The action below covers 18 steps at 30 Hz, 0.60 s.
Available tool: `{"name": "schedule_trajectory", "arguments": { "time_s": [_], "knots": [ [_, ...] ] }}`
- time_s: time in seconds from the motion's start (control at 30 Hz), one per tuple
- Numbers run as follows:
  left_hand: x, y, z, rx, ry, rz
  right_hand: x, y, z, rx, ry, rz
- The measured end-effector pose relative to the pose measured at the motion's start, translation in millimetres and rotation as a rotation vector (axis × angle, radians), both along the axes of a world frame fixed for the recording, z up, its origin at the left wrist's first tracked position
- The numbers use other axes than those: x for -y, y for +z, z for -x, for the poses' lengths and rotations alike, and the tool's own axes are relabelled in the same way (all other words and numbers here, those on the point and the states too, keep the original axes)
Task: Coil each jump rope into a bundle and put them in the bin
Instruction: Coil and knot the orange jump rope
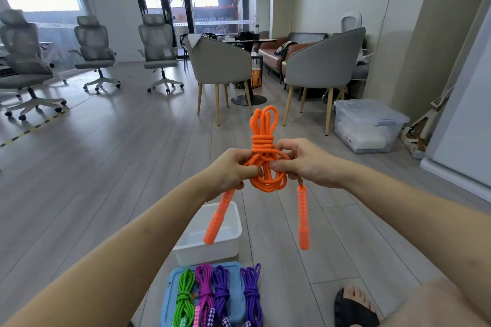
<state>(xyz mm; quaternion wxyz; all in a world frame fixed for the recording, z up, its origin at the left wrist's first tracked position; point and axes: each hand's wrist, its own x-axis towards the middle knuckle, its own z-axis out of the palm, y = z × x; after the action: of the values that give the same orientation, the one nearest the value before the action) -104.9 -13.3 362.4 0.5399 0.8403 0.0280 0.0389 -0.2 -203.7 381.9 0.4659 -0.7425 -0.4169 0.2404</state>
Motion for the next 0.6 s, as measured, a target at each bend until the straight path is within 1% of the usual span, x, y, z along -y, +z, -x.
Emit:
{"name": "schedule_trajectory", "arguments": {
  "time_s": [0.07, 0.2, 0.27, 0.43, 0.47, 0.6],
  "knots": [
    [-1.6, 1.7, 0.7, -0.012, -0.006, 0.001, -1.6, 0.4, 0.4, 0.032, -0.003, 0.011],
    [0.5, -2.7, 1.2, -0.017, 0.001, 0.066, -4.3, -3.2, 3.2, 0.025, -0.031, 0.0],
    [0.9, -3.5, 0.7, -0.018, 0.012, 0.065, -4.7, -3.7, 4.6, 0.029, -0.041, 0.0],
    [3.1, -2.0, -0.6, 0.08, 0.077, -0.139, -4.8, -2.8, 6.0, 0.001, -0.023, -0.008],
    [3.9, -1.9, -0.5, 0.077, 0.083, -0.14, -5.1, -3.4, 6.3, 0.002, -0.026, -0.013],
    [3.5, -3.8, 2.9, -0.003, 0.044, -0.027, -5.9, -8.5, 7.7, 0.023, -0.065, -0.017]
  ]
}}
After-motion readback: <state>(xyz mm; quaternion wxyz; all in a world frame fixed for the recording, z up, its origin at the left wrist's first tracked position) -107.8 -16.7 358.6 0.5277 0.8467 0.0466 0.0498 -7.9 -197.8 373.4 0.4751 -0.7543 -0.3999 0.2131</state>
